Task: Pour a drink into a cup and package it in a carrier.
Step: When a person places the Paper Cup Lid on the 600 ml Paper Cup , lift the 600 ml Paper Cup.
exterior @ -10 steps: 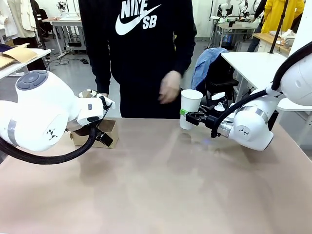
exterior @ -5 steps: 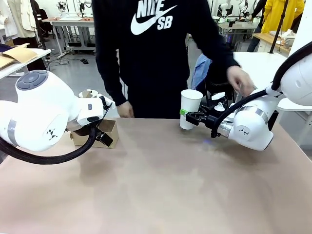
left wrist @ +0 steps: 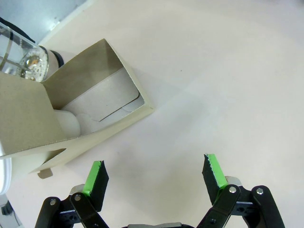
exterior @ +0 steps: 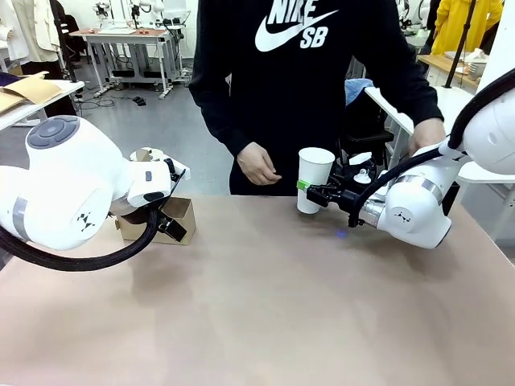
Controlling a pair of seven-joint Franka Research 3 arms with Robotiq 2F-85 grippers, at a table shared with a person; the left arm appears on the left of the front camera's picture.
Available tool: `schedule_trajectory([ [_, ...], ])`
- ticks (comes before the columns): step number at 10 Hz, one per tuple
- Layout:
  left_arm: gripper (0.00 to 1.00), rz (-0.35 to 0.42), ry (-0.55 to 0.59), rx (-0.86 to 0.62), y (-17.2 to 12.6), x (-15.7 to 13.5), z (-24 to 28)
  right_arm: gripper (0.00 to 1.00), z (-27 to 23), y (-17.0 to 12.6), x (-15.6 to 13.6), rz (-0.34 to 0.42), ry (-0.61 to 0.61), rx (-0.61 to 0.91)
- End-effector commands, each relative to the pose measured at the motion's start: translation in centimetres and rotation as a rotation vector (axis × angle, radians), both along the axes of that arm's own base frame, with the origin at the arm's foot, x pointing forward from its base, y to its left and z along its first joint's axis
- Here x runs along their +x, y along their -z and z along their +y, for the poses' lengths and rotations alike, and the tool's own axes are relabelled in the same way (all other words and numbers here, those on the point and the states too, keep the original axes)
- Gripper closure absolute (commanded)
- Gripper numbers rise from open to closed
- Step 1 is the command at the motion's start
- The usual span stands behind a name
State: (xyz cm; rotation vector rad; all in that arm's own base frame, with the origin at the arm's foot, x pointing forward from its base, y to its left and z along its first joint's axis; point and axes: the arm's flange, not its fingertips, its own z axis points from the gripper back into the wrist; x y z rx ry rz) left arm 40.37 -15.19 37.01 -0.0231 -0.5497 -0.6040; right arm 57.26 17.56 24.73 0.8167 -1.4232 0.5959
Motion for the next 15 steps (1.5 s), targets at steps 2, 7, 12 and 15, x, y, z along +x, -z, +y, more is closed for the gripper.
schedule_trajectory([
  [2,0.0,0.0,0.001,-0.001,-0.02,-0.01,0.02,0.2,0.1,-0.49,-0.13,-0.005,-0.001,-0.007],
  [7,0.0,0.0,0.001,-0.001,-0.02,-0.01,0.02,0.2,0.1,-0.49,-0.13,-0.005,-0.001,-0.007],
  [12,0.0,0.0,0.001,-0.001,-0.02,-0.01,0.02,0.2,0.1,-0.49,-0.13,-0.005,-0.001,-0.007],
  [15,0.0,0.0,0.001,-0.001,-0.02,-0.01,0.02,0.2,0.1,-0.49,-0.13,-0.005,-0.001,-0.007],
])
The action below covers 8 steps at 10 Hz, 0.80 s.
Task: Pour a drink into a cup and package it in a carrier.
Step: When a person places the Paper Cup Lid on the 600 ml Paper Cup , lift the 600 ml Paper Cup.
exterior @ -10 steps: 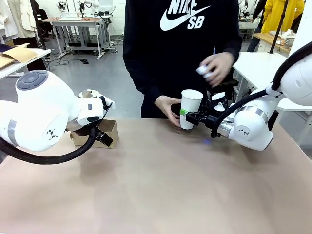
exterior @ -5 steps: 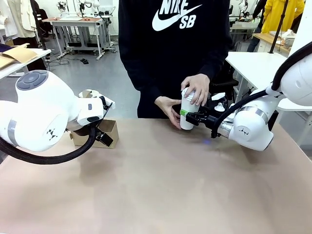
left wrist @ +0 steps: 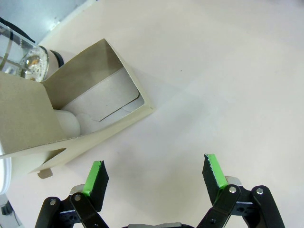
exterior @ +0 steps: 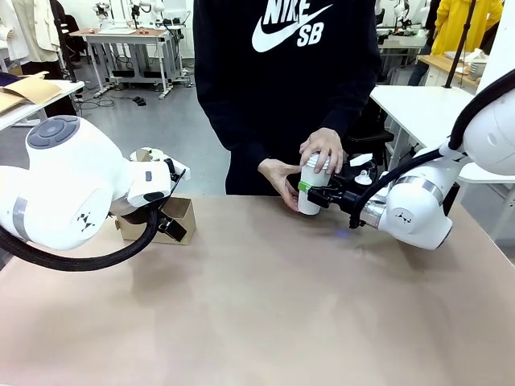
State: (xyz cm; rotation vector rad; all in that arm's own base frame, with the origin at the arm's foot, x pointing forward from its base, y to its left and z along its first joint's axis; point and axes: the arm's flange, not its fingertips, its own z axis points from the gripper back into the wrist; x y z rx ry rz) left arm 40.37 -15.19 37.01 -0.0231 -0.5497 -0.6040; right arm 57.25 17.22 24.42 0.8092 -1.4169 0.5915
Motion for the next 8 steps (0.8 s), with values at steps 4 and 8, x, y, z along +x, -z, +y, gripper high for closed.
schedule_trajectory([
  [4,0.0,0.0,0.001,-0.001,-0.02,-0.01,0.02,0.2,0.44,-0.8,-0.12,-0.011,-0.007,-0.001],
  [8,0.0,0.0,0.001,-0.001,-0.02,-0.01,0.02,0.2,0.44,-0.8,-0.12,-0.011,-0.007,-0.001],
])
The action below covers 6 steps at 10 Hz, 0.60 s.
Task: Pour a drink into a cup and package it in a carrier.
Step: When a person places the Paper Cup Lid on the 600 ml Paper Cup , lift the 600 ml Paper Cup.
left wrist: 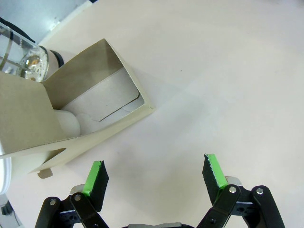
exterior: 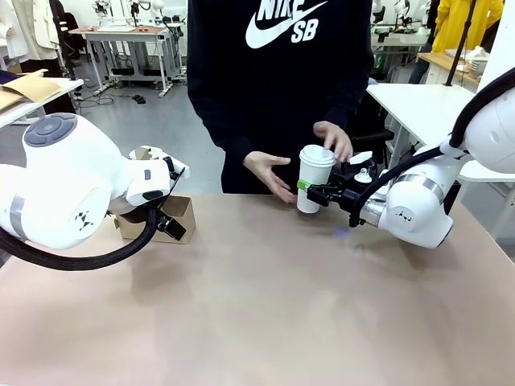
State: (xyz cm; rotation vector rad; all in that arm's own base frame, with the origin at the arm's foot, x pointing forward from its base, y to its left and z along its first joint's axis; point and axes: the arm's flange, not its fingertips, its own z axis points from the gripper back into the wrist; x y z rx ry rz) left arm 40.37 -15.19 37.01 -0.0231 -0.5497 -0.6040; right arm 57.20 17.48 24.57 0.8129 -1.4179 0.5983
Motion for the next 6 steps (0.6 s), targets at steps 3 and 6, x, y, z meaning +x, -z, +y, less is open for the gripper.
schedule_trajectory([
  [3,0.0,0.0,0.001,-0.001,-0.02,-0.01,0.02,0.2,0.19,-0.66,-0.07,-0.008,-0.001,-0.001],
  [6,0.0,0.0,0.001,-0.001,-0.02,-0.01,0.02,0.2,0.19,-0.66,-0.07,-0.008,-0.001,-0.001],
])
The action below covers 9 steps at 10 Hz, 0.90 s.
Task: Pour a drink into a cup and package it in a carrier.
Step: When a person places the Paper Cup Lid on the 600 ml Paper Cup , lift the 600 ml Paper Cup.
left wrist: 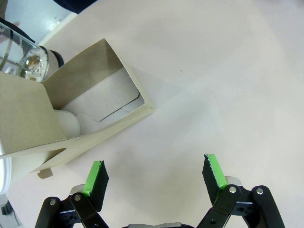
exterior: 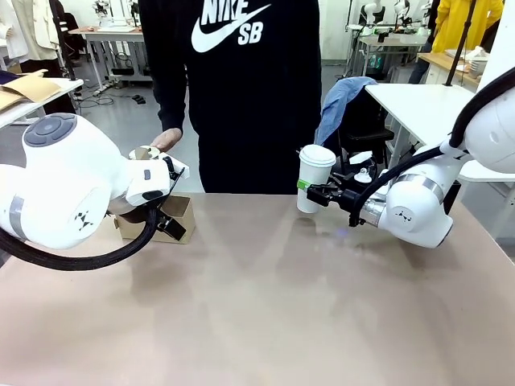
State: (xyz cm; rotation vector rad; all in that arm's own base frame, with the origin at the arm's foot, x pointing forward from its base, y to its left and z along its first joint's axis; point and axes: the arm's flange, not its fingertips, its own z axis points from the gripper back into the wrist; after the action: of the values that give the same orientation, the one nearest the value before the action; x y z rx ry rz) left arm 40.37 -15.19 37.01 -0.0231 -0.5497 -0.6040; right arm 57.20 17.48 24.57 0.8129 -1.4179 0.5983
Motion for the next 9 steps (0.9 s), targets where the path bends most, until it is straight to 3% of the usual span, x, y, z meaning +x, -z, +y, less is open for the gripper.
schedule_trajectory([
  [1,0.0,0.0,0.001,-0.001,0.0,0.0,0.0,0.2,0.2,-0.7,-0.1,-0.008,-0.001,-0.001],
  [7,0.0,0.0,0.001,-0.001,0.0,0.0,0.0,0.2,0.0,0.0,0.0,0.0,0.0,0.0],
  [9,0.0,0.0,0.001,-0.001,0.0,0.0,0.0,0.2,0.2,-6.0,-0.5,0.001,0.001,-0.034],
])
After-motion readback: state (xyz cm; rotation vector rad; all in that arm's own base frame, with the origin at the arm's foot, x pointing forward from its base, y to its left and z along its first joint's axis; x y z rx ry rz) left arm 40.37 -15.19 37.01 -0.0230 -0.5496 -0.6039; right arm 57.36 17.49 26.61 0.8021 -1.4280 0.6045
